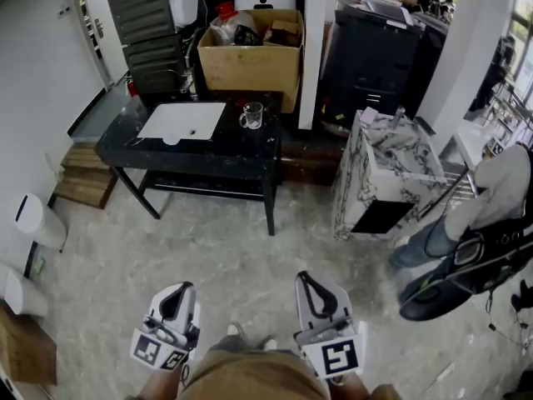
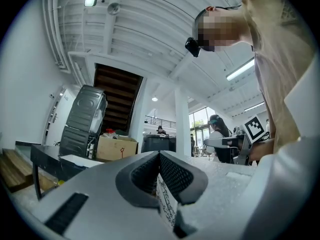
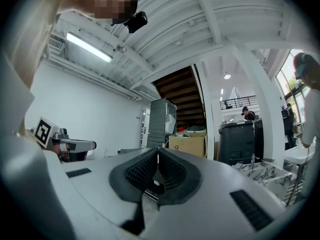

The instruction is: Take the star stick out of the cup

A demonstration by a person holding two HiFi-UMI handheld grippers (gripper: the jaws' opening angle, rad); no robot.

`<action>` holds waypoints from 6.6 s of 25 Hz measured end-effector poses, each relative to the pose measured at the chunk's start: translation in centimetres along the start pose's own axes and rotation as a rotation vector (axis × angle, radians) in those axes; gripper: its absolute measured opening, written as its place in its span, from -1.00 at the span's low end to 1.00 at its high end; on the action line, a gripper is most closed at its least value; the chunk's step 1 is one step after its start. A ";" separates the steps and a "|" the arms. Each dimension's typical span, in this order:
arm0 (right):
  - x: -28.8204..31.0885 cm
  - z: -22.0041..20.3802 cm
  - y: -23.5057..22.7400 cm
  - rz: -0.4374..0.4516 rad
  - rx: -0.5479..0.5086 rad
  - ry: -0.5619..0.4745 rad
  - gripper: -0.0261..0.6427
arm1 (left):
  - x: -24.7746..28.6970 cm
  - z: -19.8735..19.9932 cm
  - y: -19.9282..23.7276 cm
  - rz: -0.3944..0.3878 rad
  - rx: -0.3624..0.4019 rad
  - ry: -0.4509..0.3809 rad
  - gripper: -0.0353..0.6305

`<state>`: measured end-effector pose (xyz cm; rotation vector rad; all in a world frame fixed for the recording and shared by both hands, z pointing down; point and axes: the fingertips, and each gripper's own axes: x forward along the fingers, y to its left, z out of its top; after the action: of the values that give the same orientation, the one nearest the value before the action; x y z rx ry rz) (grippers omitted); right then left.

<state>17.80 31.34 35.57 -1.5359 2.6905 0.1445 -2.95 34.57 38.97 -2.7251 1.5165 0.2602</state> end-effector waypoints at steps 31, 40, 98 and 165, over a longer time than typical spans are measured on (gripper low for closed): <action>19.8 -3.0 -1.0 0.020 -0.016 0.059 -0.91 | 11.4 -2.1 17.0 -0.016 -0.035 0.022 -0.89; 28.2 -3.3 -0.5 -0.027 -0.027 0.076 -0.91 | 15.8 -1.2 24.8 -0.063 -0.033 -0.003 -0.89; 43.5 -6.6 -15.0 -0.041 -0.010 0.073 -0.91 | 28.9 -1.9 33.7 0.107 0.086 -0.005 -0.89; 55.6 -13.9 -17.7 0.158 -0.348 0.189 -0.61 | 31.9 -4.7 33.6 0.239 0.105 0.070 -0.89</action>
<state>4.94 -26.63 43.84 -1.4768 3.0671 0.5250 -14.21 -10.57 41.13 -2.4980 1.8196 0.0850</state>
